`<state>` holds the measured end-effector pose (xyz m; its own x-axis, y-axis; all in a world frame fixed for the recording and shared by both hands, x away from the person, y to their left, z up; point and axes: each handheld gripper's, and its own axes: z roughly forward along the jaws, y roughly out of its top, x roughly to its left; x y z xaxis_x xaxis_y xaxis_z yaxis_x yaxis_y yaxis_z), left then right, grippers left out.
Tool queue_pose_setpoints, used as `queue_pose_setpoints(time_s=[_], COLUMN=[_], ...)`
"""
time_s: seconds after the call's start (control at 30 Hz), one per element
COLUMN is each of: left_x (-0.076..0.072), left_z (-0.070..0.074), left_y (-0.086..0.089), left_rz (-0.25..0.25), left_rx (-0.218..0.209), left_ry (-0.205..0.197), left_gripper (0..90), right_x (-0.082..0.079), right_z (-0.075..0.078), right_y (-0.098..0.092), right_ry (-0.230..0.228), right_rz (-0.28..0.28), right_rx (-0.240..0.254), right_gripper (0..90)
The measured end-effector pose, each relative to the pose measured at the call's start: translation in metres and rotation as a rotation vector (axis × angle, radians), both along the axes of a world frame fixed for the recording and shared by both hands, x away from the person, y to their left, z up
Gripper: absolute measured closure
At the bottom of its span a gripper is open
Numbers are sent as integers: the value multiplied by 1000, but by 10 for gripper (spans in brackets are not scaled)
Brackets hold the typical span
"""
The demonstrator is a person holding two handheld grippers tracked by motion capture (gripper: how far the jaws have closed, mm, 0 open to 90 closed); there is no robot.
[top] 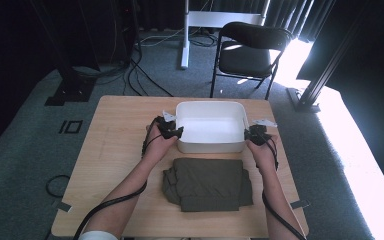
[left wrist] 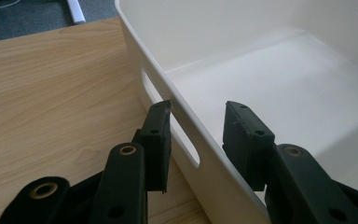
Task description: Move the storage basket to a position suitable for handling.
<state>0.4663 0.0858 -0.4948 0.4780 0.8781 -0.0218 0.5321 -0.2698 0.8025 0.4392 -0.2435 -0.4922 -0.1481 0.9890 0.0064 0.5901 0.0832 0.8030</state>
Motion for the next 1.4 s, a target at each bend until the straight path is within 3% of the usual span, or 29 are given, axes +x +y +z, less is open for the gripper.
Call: queue_pose_setpoints(time_s=[0.23, 0.47, 0.53, 0.6, 0.73, 0.83, 0.9, 0.97, 1.07, 1.1, 1.2, 1.4], left_x=[2, 3, 2, 0, -3, -5, -7, -10, -13, -15, -20, -29], left_z=[0, 1, 1, 1, 4, 9, 12, 16, 19, 20, 22, 22], left_y=[-10, -9, -10, -12, -12, -9, -7, -5, -3, -2, 3, 15], left_rz=[-15, -23, -28, -65, -82, -102, -119, -131, -161, -163, -168, -141], left_rx=[2, -9, 2, 75, 22, 19, -24, -48, -54, -69, -104, -112], left_ry=[1, 16, 0, -53, -42, -45, -31, -17, 8, 8, 12, -2], left_gripper=[642, 635, 631, 608, 416, 377, 339, 283, 172, 172, 172, 172], right_x=[-2, -1, -1, -2, -2, -3, -4, -4, -4, -5, -9, -19], right_z=[0, 0, 0, -1, 2, 8, 12, 14, 17, 18, 20, 24], right_y=[-10, -14, -14, -15, -15, -15, -16, -16, -15, -14, -10, -5], right_ry=[0, 1, -2, -6, -36, -63, -79, -119, -132, -141, -132, -129], right_rz=[-22, -7, -1, 0, 67, 91, 101, 121, 127, 137, 154, 165], right_rx=[2, 7, 5, 12, 50, 86, 108, 131, 159, 144, 140, 158], right_gripper=[801, 795, 790, 750, 509, 390, 352, 192, 186, 147, 137, 135])
